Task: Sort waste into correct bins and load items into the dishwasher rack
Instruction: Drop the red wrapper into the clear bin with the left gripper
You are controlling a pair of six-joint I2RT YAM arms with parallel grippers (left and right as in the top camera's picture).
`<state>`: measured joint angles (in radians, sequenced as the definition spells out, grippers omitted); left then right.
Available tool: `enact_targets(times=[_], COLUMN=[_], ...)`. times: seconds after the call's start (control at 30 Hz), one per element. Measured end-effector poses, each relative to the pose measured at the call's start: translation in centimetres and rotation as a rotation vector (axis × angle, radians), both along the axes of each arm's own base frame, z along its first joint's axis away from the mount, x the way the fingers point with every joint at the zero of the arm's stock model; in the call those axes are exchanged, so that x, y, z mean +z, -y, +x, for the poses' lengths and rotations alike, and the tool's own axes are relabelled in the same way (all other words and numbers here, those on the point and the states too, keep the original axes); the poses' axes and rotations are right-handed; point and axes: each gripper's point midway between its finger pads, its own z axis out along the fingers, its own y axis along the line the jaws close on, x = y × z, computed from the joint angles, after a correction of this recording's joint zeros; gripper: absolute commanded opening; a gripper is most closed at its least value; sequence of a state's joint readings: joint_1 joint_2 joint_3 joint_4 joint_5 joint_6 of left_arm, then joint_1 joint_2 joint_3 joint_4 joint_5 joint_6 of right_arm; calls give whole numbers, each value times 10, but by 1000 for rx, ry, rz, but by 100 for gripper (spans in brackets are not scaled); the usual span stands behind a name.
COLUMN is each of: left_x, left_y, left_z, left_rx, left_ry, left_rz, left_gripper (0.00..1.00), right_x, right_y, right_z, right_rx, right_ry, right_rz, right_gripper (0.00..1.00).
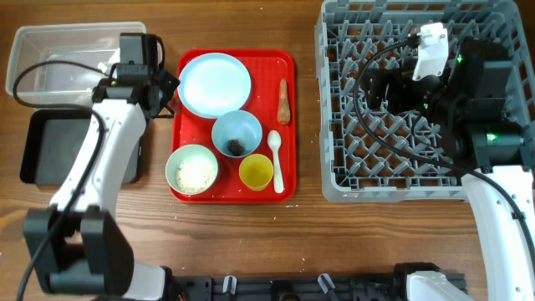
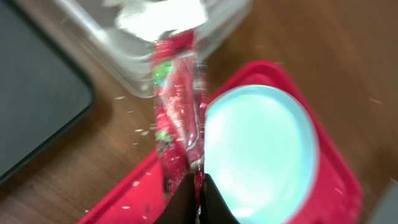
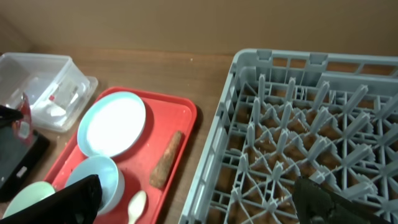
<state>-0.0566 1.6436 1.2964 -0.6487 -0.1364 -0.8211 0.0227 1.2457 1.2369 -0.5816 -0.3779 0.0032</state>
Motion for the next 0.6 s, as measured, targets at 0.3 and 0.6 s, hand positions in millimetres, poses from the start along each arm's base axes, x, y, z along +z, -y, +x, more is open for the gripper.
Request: enact_targets(times=[0.3, 0.6], left_x=[69, 5], left_y=[-46, -136], left_z=[34, 78], left_rx=[-15, 158], left_ry=[272, 266], left_rz=[168, 256], left_gripper=[8, 100], right_x=[-1, -16], right_y=[0, 0], right_z=[-1, -12], right_rx=[-36, -42], right_ry=[-33, -117], right_rz=[52, 55], right_gripper=[100, 100])
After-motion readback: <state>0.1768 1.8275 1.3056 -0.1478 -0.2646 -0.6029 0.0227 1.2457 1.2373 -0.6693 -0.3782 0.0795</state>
